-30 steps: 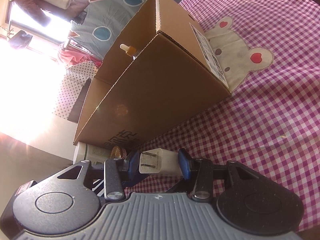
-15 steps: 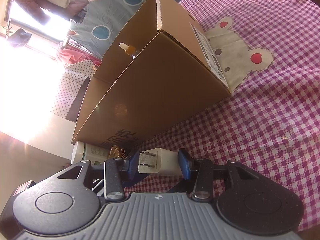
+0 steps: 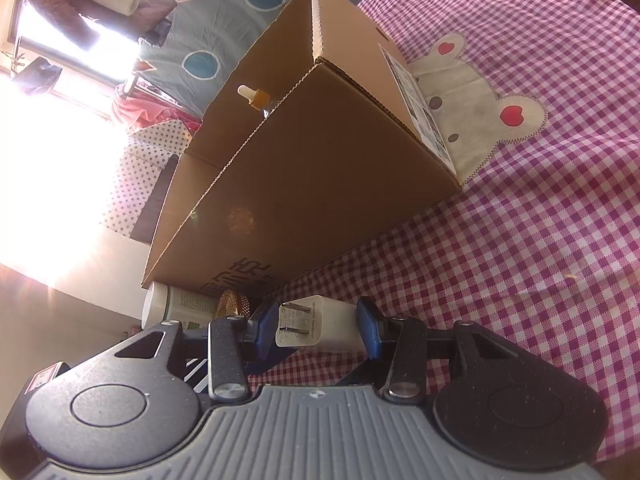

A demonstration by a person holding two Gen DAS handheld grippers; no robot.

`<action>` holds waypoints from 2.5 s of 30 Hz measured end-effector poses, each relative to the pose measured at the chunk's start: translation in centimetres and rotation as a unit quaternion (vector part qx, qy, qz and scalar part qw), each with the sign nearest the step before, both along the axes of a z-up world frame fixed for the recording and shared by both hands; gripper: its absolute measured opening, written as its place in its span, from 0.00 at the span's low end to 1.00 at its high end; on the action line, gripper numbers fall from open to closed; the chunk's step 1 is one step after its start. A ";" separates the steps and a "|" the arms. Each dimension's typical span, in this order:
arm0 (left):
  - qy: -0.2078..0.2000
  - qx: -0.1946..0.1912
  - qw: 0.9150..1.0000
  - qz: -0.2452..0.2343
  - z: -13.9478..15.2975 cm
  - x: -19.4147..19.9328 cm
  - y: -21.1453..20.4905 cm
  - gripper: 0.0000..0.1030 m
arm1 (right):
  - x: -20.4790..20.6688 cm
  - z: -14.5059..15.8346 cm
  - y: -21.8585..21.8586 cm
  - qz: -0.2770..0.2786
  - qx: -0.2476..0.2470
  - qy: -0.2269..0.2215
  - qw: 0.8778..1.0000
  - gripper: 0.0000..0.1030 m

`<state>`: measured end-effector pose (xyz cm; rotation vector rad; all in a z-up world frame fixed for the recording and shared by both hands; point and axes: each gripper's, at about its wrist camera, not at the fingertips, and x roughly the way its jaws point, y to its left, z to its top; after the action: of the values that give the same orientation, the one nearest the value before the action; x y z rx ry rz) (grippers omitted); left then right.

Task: Organize rigid objects

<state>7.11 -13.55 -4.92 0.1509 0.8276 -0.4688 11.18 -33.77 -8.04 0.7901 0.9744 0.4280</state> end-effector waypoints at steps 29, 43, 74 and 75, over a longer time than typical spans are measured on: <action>0.001 0.000 1.000 -0.002 -0.1 -0.3 -0.2 0.64 | -0.2 0.1 -0.3 -0.005 -0.004 -0.001 1.000 0.45; 0.004 -0.004 1.000 -0.014 0.1 -1.3 -0.4 0.64 | -0.6 0.5 -0.4 -0.013 -0.011 -0.006 1.000 0.45; -0.036 0.020 0.998 -0.052 -0.5 -1.5 -0.2 0.35 | -1.7 1.2 -0.6 -0.006 -0.034 -0.015 0.999 0.47; -0.036 0.019 0.998 -0.051 -0.5 -1.4 -0.1 0.34 | -1.7 1.2 -0.6 -0.006 -0.035 -0.017 0.999 0.47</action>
<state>5.68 -13.66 -5.44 0.2458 0.7610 -0.5413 9.51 -34.35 -6.88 0.7230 0.9487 0.3940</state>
